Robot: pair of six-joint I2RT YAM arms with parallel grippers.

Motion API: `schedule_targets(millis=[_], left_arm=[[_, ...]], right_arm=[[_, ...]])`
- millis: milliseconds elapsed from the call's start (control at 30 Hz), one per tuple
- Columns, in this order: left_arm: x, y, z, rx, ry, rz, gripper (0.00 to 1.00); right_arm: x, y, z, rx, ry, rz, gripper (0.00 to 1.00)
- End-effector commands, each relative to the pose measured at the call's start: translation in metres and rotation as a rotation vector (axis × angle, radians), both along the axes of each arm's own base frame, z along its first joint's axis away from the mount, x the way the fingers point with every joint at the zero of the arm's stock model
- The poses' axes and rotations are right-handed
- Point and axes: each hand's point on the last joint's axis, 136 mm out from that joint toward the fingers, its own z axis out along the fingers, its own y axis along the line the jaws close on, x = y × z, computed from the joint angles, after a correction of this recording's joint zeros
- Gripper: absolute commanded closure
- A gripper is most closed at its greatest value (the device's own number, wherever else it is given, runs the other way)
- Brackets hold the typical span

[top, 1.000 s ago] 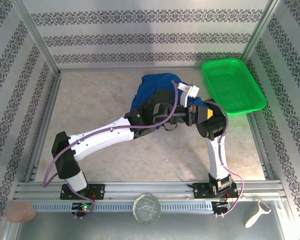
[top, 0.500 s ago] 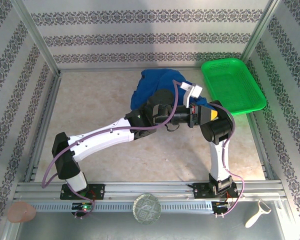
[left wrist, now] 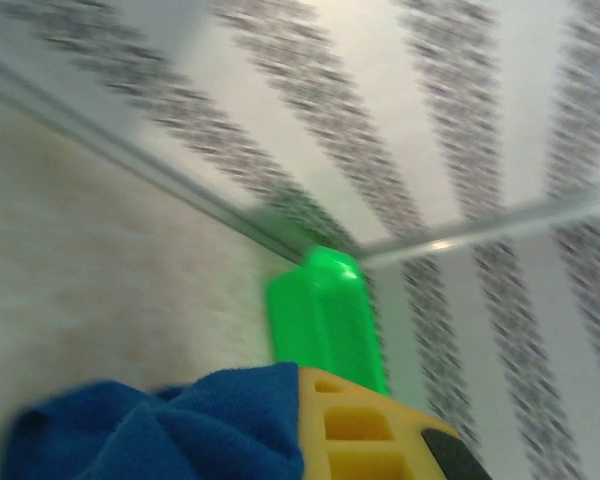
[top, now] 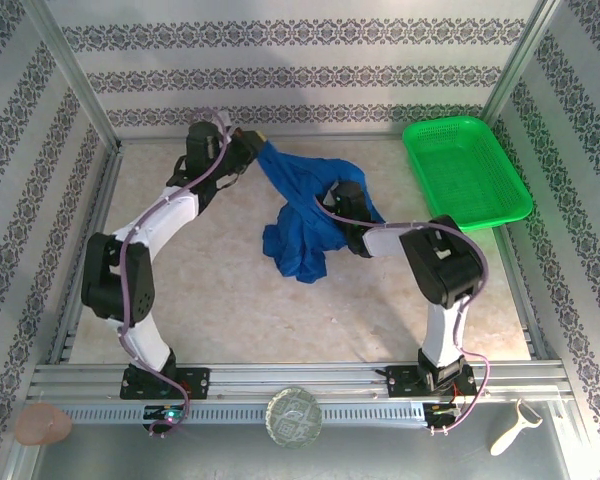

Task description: Fold the inside-out t-shirt

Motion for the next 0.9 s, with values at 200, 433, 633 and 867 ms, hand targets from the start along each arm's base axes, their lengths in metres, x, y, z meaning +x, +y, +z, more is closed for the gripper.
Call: schedule_targets(millis=[200, 433, 633, 867], left_arm=[[0.024, 0.029, -0.114, 0.055, 0.239, -0.012, 1.00], [-0.001, 0.036, -0.111, 0.041, 0.216, -0.105, 0.69], [-0.066, 0.043, -0.026, 0.139, 0.068, -0.154, 0.30], [-0.137, -0.014, 0.031, 0.073, -0.049, -0.198, 0.16]], right_arm=[[-0.030, 0.009, 0.128, -0.062, -0.237, 0.131, 1.00], [-0.006, -0.013, 0.184, -0.156, -0.357, 0.034, 1.00], [0.017, -0.039, 0.173, -0.395, -0.403, -0.102, 1.00], [0.030, -0.038, 0.159, -0.516, -0.406, -0.132, 1.00]])
